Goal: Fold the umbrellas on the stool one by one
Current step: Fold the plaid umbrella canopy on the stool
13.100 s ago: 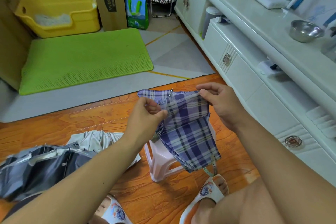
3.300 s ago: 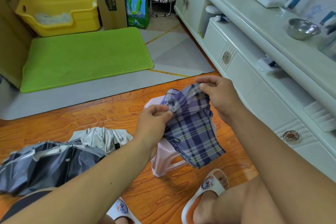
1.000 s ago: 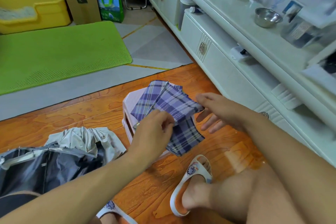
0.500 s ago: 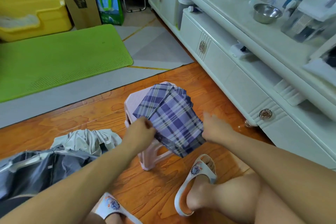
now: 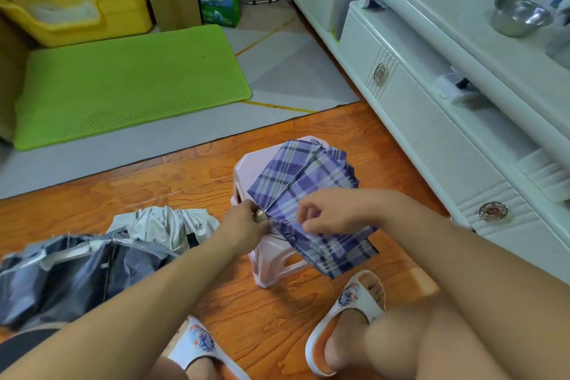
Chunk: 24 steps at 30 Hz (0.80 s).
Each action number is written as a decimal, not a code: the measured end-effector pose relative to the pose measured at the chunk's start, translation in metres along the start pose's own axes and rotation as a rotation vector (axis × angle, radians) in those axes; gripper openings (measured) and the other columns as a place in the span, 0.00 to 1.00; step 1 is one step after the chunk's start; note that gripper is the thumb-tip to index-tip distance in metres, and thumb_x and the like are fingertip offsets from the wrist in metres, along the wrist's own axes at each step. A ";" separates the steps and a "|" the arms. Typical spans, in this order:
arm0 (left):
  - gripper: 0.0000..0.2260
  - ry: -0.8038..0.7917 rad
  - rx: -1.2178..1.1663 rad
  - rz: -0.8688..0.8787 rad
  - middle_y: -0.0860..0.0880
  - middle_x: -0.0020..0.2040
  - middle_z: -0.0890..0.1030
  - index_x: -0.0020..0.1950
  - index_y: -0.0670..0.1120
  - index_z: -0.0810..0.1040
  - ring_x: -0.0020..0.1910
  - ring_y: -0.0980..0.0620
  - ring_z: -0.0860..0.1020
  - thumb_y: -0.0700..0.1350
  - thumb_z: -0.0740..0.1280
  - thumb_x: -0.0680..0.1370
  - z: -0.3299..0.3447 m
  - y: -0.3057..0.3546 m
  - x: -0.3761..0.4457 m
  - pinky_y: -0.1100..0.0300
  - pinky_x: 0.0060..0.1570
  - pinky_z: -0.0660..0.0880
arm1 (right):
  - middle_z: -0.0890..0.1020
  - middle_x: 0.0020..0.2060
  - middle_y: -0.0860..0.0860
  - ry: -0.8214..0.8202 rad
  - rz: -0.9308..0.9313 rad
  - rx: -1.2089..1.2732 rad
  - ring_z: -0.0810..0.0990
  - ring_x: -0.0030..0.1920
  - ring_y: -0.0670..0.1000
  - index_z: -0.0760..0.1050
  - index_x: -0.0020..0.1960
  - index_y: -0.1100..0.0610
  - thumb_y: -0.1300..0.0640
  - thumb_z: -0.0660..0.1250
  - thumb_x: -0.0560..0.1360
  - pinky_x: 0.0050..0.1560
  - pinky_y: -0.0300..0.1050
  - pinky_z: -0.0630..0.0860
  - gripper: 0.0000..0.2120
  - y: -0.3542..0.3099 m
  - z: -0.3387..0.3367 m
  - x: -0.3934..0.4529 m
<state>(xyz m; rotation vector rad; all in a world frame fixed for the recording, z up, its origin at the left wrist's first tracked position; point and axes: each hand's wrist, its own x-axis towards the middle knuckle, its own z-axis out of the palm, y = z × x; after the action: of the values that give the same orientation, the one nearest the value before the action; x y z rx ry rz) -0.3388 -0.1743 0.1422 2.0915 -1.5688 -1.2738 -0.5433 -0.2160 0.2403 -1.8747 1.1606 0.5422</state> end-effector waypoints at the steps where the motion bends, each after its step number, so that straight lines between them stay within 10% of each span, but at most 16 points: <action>1: 0.13 0.014 -0.019 0.014 0.48 0.52 0.81 0.59 0.46 0.77 0.52 0.46 0.78 0.47 0.74 0.77 0.000 -0.003 0.001 0.58 0.45 0.71 | 0.75 0.68 0.48 -0.136 0.052 -0.084 0.78 0.56 0.50 0.69 0.72 0.51 0.46 0.61 0.84 0.50 0.42 0.77 0.19 0.002 0.010 0.004; 4: 0.11 0.150 -0.068 0.122 0.51 0.47 0.78 0.53 0.47 0.77 0.47 0.49 0.78 0.41 0.76 0.75 -0.008 -0.001 0.003 0.63 0.39 0.70 | 0.72 0.72 0.54 -0.341 0.154 -0.200 0.78 0.60 0.55 0.65 0.77 0.50 0.44 0.60 0.84 0.59 0.53 0.80 0.24 0.021 0.026 0.016; 7: 0.11 0.320 0.047 0.297 0.52 0.53 0.70 0.53 0.49 0.73 0.48 0.49 0.75 0.38 0.72 0.77 -0.025 0.003 0.005 0.58 0.46 0.74 | 0.83 0.57 0.57 -0.237 0.158 0.203 0.82 0.49 0.53 0.75 0.66 0.52 0.48 0.63 0.82 0.55 0.62 0.82 0.14 0.026 0.008 0.014; 11: 0.12 0.359 0.116 0.455 0.52 0.52 0.67 0.50 0.45 0.71 0.47 0.50 0.72 0.31 0.69 0.75 -0.040 -0.002 0.006 0.68 0.38 0.70 | 0.83 0.41 0.58 0.435 0.077 0.698 0.82 0.35 0.51 0.78 0.51 0.60 0.58 0.63 0.82 0.34 0.44 0.80 0.07 0.013 -0.028 0.012; 14: 0.14 0.338 0.135 0.519 0.52 0.53 0.67 0.50 0.46 0.70 0.47 0.50 0.72 0.29 0.68 0.75 -0.038 -0.012 0.005 0.58 0.38 0.77 | 0.81 0.58 0.53 0.859 0.226 0.497 0.80 0.53 0.53 0.76 0.64 0.55 0.54 0.63 0.82 0.54 0.51 0.79 0.13 0.023 -0.047 0.029; 18: 0.15 0.337 0.150 0.651 0.51 0.55 0.78 0.58 0.45 0.76 0.50 0.52 0.75 0.31 0.70 0.75 -0.036 -0.018 0.002 0.53 0.46 0.78 | 0.69 0.75 0.54 0.651 0.244 0.511 0.69 0.73 0.57 0.59 0.81 0.52 0.45 0.62 0.82 0.72 0.58 0.69 0.30 0.031 -0.048 0.043; 21: 0.14 0.367 0.180 0.753 0.50 0.59 0.80 0.61 0.45 0.77 0.54 0.53 0.76 0.34 0.70 0.77 -0.038 -0.017 -0.002 0.67 0.50 0.74 | 0.74 0.70 0.54 0.626 0.259 0.561 0.75 0.66 0.57 0.70 0.74 0.52 0.44 0.64 0.81 0.61 0.60 0.78 0.24 0.028 -0.051 0.040; 24: 0.14 0.368 0.220 0.802 0.50 0.59 0.80 0.59 0.44 0.77 0.53 0.48 0.80 0.33 0.71 0.76 -0.051 -0.006 -0.005 0.59 0.46 0.78 | 0.81 0.56 0.51 0.695 0.103 0.821 0.81 0.50 0.46 0.77 0.66 0.54 0.51 0.71 0.79 0.44 0.43 0.78 0.17 0.027 -0.062 0.023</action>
<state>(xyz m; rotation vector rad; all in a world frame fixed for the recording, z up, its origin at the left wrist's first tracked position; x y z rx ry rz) -0.2969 -0.1824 0.1710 1.3953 -2.0880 -0.4317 -0.5604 -0.2848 0.2460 -1.2773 1.5984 -0.5408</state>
